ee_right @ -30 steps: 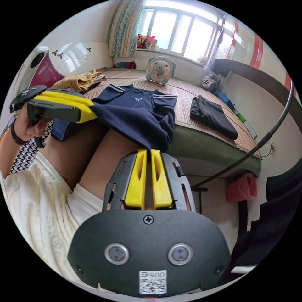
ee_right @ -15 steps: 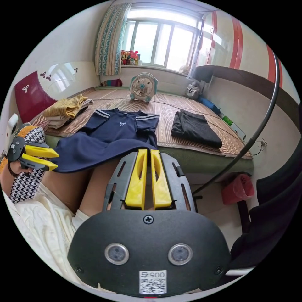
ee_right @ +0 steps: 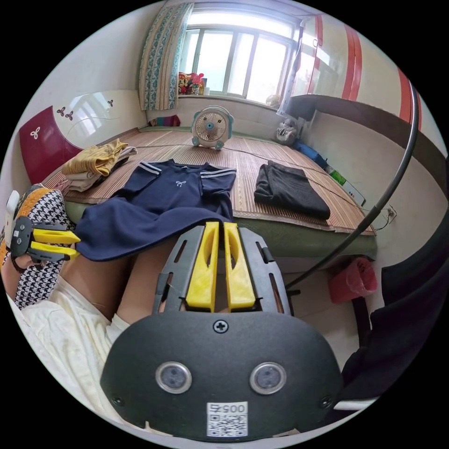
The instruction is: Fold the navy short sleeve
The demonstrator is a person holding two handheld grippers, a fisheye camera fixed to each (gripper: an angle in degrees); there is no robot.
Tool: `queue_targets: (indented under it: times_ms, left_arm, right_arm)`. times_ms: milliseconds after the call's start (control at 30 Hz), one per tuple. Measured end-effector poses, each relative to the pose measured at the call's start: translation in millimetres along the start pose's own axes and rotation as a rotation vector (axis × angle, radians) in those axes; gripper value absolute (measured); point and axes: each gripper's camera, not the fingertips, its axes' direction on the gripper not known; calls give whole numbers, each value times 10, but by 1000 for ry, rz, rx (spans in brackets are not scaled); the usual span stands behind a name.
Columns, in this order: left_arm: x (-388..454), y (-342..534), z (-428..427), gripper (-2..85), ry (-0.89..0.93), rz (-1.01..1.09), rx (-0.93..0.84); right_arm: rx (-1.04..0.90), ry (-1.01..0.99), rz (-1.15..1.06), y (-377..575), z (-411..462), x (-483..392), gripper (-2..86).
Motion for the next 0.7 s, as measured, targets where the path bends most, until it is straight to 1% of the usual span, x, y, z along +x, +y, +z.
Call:
queue_targets:
  times_ms: [133, 333, 600, 700]
  left_arm:
    - [-18, 37, -33, 33, 5, 3, 12]
    - [-49, 118, -226, 1, -73, -42, 73]
    - [-171, 305, -727, 7, -166, -135, 283]
    - [-167, 339, -857, 9, -198, -140, 320]
  right_arm:
    - [-14, 4, -8, 24, 20, 7, -12]
    - [15, 6, -64, 38, 2, -31, -11]
    - [57, -17, -97, 17, -91, -22, -11]
    - [85, -29, -110, 13, -165, -23, -11]
